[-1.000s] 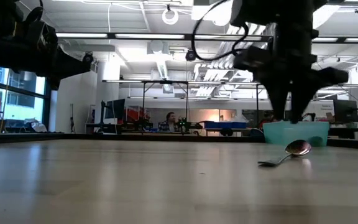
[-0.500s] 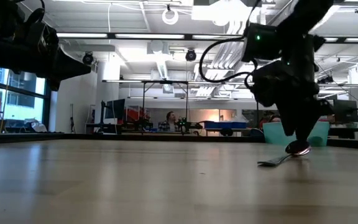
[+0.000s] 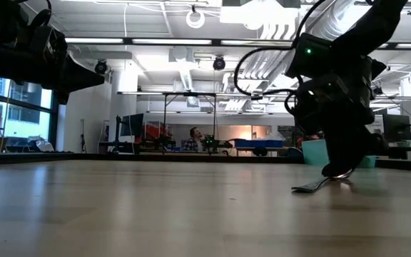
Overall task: Sort silverware by color (type)
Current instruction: Put the blue spoon into the red bin
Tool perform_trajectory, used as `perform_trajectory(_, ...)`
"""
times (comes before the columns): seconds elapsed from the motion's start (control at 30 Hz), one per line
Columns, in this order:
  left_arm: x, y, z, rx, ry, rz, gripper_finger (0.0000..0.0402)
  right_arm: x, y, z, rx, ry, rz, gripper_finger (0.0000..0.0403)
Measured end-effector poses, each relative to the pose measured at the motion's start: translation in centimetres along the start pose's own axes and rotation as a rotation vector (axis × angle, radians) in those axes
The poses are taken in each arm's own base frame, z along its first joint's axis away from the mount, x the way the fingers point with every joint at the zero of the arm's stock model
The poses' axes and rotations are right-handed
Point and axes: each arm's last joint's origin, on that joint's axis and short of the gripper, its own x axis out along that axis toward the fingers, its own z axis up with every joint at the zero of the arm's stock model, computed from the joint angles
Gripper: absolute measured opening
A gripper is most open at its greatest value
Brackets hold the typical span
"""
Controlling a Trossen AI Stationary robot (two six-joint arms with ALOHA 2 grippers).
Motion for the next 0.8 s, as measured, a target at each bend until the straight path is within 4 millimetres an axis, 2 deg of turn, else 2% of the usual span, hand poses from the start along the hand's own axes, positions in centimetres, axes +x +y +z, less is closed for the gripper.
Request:
perform_trajectory(0.17,0.0,0.0,0.0,0.0,0.0,0.0,0.0,0.3,0.2,0.1,-0.015,-0.048,0.025,0.0081)
perform_trajectory(0.37,0.0,0.0,0.0,-0.001,0.0,0.0,0.0,0.3,0.3,0.1,-0.044,-0.062,0.032,0.0009)
perform_trajectory(0.53,0.0,0.0,0.0,-0.001,0.0,0.0,0.0,0.0,1.1,0.5,-0.064,-0.071,0.062,0.0004)
perform_trajectory(0.67,0.0,0.0,0.0,-0.001,0.0,0.0,0.0,-1.0,2.3,0.7,-0.093,-0.077,0.117,0.0001)
perform_trajectory(0.8,0.0,0.0,0.0,-0.001,0.0,0.0,0.0,-3.5,4.1,0.5,-0.105,-0.086,0.192,0.0)
